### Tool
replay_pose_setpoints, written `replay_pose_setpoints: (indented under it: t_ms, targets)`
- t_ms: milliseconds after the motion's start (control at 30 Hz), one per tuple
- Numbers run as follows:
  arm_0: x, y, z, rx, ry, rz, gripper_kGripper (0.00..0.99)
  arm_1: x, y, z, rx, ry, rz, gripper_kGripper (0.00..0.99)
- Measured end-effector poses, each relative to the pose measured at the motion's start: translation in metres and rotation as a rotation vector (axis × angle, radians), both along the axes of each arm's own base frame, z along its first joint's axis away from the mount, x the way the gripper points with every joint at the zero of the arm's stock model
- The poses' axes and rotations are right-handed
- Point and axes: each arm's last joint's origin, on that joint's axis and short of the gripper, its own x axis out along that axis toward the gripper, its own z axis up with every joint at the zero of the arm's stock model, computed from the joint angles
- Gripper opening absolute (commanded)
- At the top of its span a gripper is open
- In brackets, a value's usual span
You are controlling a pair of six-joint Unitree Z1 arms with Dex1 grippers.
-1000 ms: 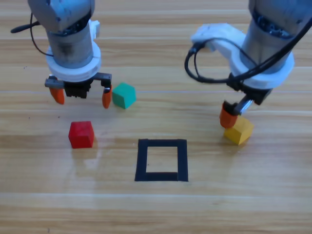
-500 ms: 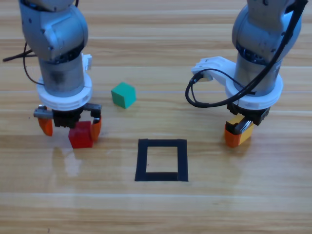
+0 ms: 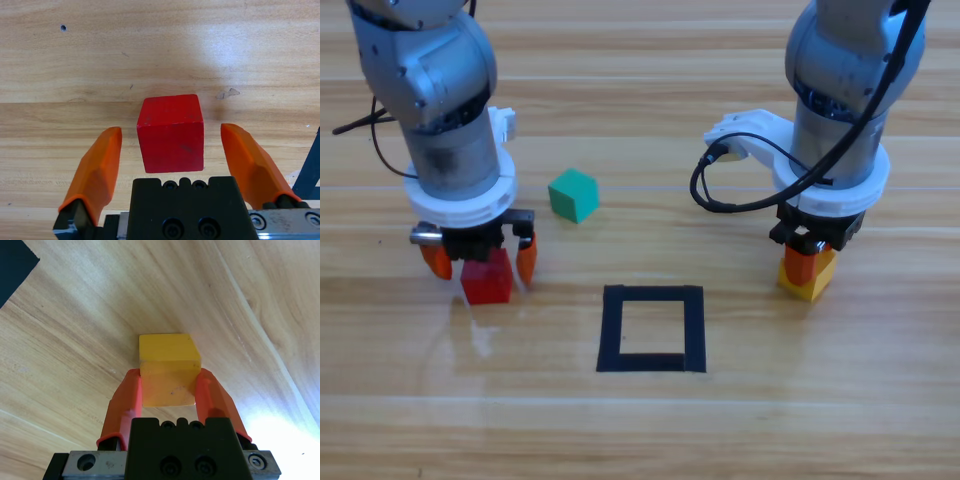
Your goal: Stack the blocks in the rectangular block: red at the bottom, yellow in the middle, green on top
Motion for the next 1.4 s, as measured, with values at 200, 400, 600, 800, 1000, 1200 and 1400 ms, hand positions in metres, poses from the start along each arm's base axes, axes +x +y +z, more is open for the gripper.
replay_pose_setpoints:
  t_ms: [200, 400, 600, 800, 1000, 1200, 1400]
  targets:
    - [-0.001, 0.0, -0.005, -0.009, -0.005, 0.0, 0.664, -0.003, -0.001, 0.0, 0.017, 0.047, -0.018, 0.0]
    - [-0.004, 0.002, -0.011, -0.014, 0.001, 0.0, 0.39, -0.005, -0.004, 0.012, 0.067, 0.053, -0.106, 0.0]
    - [-0.004, 0.002, -0.01, -0.015, 0.001, -0.001, 0.072, -0.005, -0.014, 0.036, 0.113, 0.02, -0.168, 0.0]
    - [-0.002, 0.001, 0.003, 0.0, 0.026, -0.007, 0.0, -0.006, -0.025, 0.021, 0.086, 0.046, -0.192, 0.0]
    - [0.01, -0.032, 0.066, -0.054, -0.049, 0.019, 0.0, -0.015, -0.035, 0.053, 0.144, -0.017, -0.186, 0.0]
    - [-0.022, -0.084, 0.064, -0.084, -0.036, -0.052, 0.0, -0.016, -0.035, 0.055, 0.146, -0.02, -0.186, 0.0]
    - [-0.042, -0.123, 0.039, -0.064, 0.012, -0.113, 0.0, -0.016, -0.035, 0.054, 0.146, -0.02, -0.186, 0.0]
